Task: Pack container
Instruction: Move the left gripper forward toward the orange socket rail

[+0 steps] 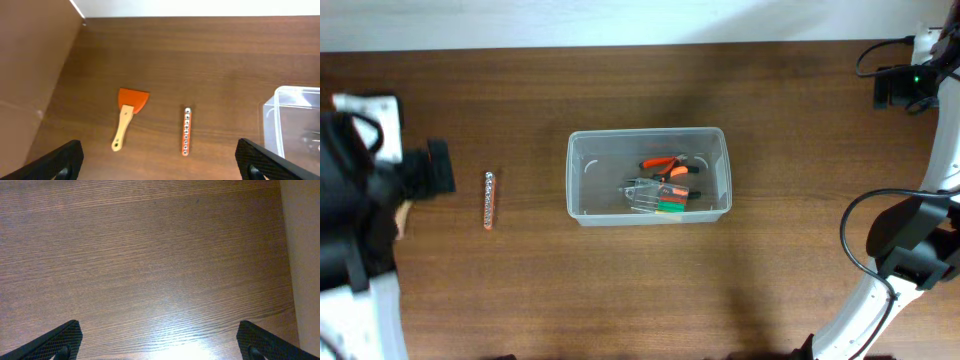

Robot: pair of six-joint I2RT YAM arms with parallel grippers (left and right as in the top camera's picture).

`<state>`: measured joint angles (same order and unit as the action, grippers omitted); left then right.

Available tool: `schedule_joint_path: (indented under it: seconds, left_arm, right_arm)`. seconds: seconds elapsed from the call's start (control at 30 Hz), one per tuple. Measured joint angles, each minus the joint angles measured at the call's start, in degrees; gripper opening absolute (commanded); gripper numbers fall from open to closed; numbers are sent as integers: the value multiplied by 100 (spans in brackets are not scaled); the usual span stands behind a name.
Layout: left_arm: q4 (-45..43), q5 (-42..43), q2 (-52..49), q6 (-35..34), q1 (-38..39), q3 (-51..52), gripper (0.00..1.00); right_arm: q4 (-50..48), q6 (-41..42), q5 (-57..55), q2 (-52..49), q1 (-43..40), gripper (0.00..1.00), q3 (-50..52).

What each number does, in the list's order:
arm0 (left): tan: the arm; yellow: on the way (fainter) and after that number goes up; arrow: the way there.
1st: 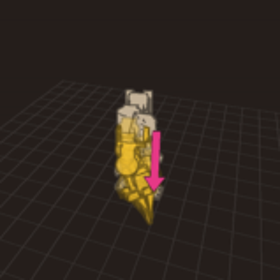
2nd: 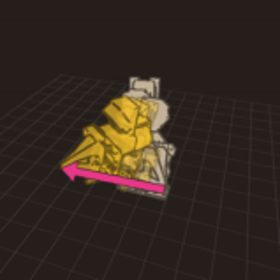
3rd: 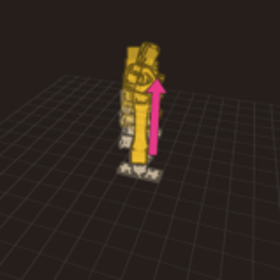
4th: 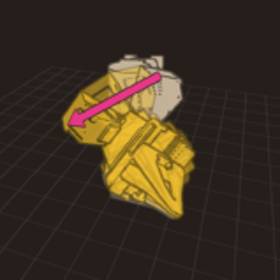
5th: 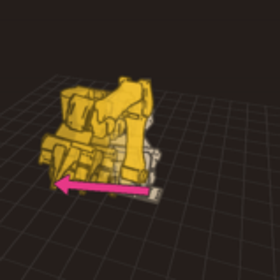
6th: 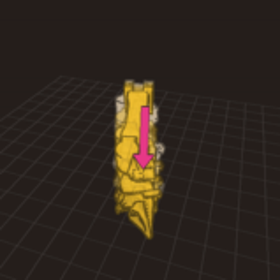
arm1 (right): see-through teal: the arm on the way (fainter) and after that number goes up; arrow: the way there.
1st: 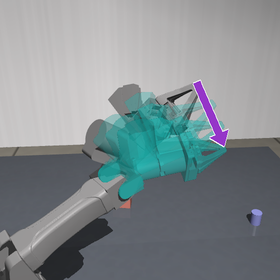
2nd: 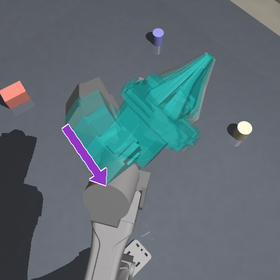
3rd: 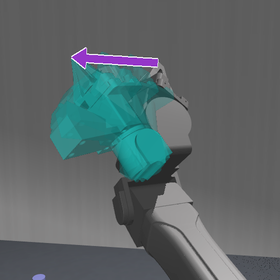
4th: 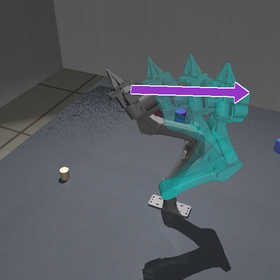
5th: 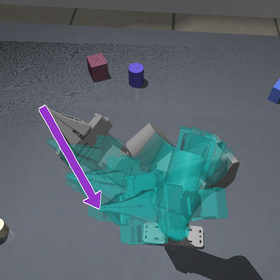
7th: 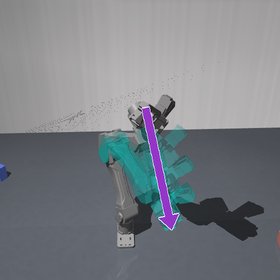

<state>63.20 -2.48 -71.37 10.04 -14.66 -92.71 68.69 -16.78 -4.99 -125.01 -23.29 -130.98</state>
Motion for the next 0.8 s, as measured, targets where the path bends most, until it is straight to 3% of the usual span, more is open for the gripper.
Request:
schedule_joint_path:
  seconds: [0.47,0.8]
  left_arm:
    - [98,387,-1034,-24,0,-76,99]
    - [979,920,-1491,-28,-269,-328,99]
  right_arm:
    - [0,4,2,0,0,98,0]
    - [0,2,2,0,0,99,0]
